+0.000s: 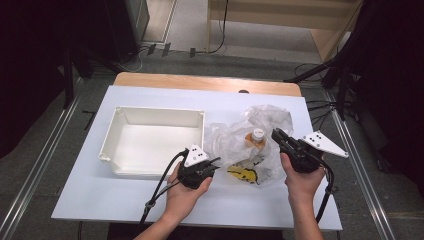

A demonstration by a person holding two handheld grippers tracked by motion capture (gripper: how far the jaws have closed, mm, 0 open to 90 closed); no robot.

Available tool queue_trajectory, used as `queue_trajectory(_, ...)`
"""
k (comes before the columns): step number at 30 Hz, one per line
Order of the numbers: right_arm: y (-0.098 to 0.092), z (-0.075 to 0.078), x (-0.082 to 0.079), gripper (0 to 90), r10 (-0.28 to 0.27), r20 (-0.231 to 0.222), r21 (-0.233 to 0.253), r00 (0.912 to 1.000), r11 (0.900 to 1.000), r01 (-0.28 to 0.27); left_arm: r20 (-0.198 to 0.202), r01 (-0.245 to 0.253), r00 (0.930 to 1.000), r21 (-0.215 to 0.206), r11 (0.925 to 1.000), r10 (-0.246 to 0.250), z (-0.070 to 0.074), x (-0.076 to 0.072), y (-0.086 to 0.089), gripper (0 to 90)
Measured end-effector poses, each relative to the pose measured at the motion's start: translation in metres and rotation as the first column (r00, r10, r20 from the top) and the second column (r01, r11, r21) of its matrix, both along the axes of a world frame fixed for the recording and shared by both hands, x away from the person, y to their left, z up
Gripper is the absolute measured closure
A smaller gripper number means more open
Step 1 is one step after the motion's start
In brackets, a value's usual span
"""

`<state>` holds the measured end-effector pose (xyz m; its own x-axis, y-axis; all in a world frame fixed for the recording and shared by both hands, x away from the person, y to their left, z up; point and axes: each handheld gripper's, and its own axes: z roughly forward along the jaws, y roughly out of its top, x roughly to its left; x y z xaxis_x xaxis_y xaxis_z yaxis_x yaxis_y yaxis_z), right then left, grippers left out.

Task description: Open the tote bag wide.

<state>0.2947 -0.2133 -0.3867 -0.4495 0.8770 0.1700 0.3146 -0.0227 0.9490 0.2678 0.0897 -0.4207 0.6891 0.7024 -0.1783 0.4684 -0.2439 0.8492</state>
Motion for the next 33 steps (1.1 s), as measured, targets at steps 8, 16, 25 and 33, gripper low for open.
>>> queue_trajectory(8,-0.005,-0.034,0.014,90.0,-0.074,-0.109,-0.031,0.9913,0.997,0.071,0.011,-0.015,0.9998,0.001,0.9999,0.015,-0.008,-0.007,0.001,90.0)
queue_trajectory(16,-0.007,-0.064,0.026,90.0,-0.103,-0.24,-0.092,0.9653,0.992,0.083,0.015,-0.039,0.9992,0.026,0.9989,0.038,-0.024,-0.019,0.002,90.0)
queue_trajectory(25,-0.013,-0.075,0.027,90.0,-0.116,-0.285,-0.122,0.9515,0.989,0.084,-0.029,-0.026,0.9991,0.092,0.9954,0.029,-0.043,-0.024,-0.001,90.0)
queue_trajectory(33,-0.022,-0.089,0.028,72.8,-0.101,-0.342,-0.111,0.9343,0.992,0.067,-0.051,-0.008,0.9986,0.09,0.9959,0.013,-0.045,-0.027,-0.001,81.2)
